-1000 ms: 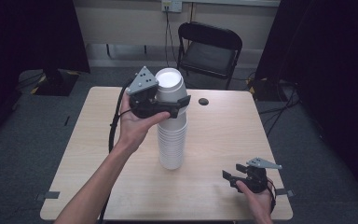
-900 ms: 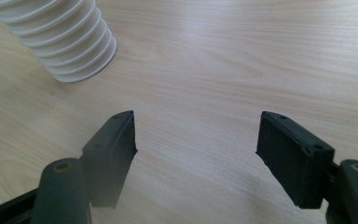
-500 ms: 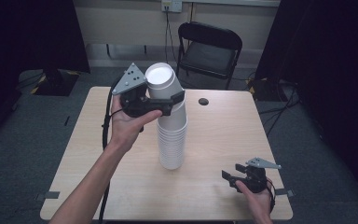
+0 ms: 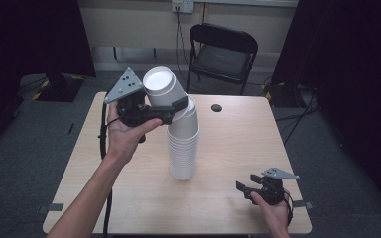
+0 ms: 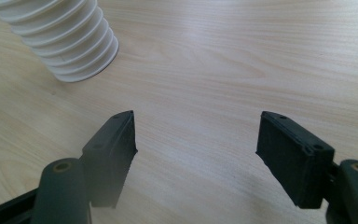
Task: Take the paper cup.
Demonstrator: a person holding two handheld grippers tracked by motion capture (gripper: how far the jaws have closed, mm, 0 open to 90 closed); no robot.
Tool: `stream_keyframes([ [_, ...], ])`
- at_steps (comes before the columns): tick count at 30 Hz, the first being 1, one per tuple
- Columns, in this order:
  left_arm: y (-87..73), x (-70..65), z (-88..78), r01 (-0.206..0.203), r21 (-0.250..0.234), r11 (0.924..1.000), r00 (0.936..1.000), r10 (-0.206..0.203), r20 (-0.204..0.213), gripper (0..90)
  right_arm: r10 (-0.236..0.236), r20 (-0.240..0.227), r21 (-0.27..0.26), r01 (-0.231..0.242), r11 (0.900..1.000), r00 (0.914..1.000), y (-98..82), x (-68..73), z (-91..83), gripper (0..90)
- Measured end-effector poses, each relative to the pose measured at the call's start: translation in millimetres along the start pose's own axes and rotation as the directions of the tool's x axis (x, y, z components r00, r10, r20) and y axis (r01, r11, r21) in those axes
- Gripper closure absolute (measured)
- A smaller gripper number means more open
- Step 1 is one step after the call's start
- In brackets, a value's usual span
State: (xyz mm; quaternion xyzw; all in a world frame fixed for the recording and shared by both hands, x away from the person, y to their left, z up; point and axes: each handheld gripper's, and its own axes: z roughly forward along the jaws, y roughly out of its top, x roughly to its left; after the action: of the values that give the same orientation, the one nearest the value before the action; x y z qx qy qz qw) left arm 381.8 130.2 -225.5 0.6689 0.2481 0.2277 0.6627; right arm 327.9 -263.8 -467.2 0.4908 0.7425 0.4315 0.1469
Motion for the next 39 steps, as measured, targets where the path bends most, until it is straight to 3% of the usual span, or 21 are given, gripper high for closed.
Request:
stream_keyframes([
  [5, -2.0, 5.3, -11.8, 0.005, 0.011, 0.9999, 0.9999, -0.005, -0.015, 15.5, -0.001, -0.002, 0.001, 0.001, 1.000, 1.0000, 0.5, 0.8, 0.6, 28.0],
  [6, -4.3, 8.1, -16.9, 0.024, 0.004, 0.9997, 0.9995, -0.024, -0.021, 15.5, 0.000, -0.002, 0.000, 0.000, 1.000, 1.0000, 0.7, 0.8, 0.5, 28.0],
  [10, -7.4, 12.7, -23.8, 0.038, 0.004, 0.9993, 0.9988, -0.038, -0.030, 15.5, -0.003, -0.002, -0.002, 0.003, 1.000, 1.0000, 0.6, 1.3, 0.3, 28.0],
  [20, -25.9, 26.2, -45.0, 0.096, 0.050, 0.9941, 0.9942, -0.094, -0.054, 15.4, -0.009, -0.006, -0.006, 0.009, 1.000, 0.9999, 0.8, 3.0, 1.2, 28.0],
  [23, -37.3, 30.0, -55.0, 0.132, 0.088, 0.9873, 0.9893, -0.126, -0.074, 15.4, -0.016, -0.007, -0.008, 0.016, 1.000, 0.9998, 1.0, 5.0, 0.2, 28.0],
  [31, -56.6, 33.2, -70.7, 0.193, 0.116, 0.9743, 0.9794, -0.184, -0.083, 15.4, -0.021, -0.012, -0.010, 0.021, 1.000, 0.9997, 1.6, 7.2, 0.5, 28.0],
  [32, -62.7, 33.2, -73.4, 0.215, 0.123, 0.9690, 0.9754, -0.206, -0.079, 15.4, -0.024, -0.020, -0.015, 0.023, 1.000, 0.9995, 2.0, 9.0, 0.3, 28.1],
  [34, -67.5, 33.0, -74.4, 0.228, 0.127, 0.9655, 0.9725, -0.219, -0.079, 15.4, -0.026, -0.020, -0.016, 0.025, 1.000, 0.9995, 2.1, 10.1, 0.3, 28.0],
  [37, -82.1, 30.7, -75.4, 0.268, 0.155, 0.9508, 0.9634, -0.264, -0.048, 15.4, -0.034, -0.020, -0.028, 0.033, 0.999, 0.9992, 2.7, 14.1, 0.6, 28.6],
  [38, -82.1, 30.7, -75.4, 0.268, 0.155, 0.9508, 0.9634, -0.264, -0.048, 15.4, -0.034, -0.020, -0.028, 0.033, 0.999, 0.9992, 2.7, 14.1, 0.6, 28.6],
  [39, -89.5, 29.2, -77.0, 0.283, 0.168, 0.9442, 0.9589, -0.281, -0.038, 15.3, -0.037, -0.018, -0.032, 0.036, 0.999, 0.9992, 3.2, 15.0, 0.4, 28.8],
])
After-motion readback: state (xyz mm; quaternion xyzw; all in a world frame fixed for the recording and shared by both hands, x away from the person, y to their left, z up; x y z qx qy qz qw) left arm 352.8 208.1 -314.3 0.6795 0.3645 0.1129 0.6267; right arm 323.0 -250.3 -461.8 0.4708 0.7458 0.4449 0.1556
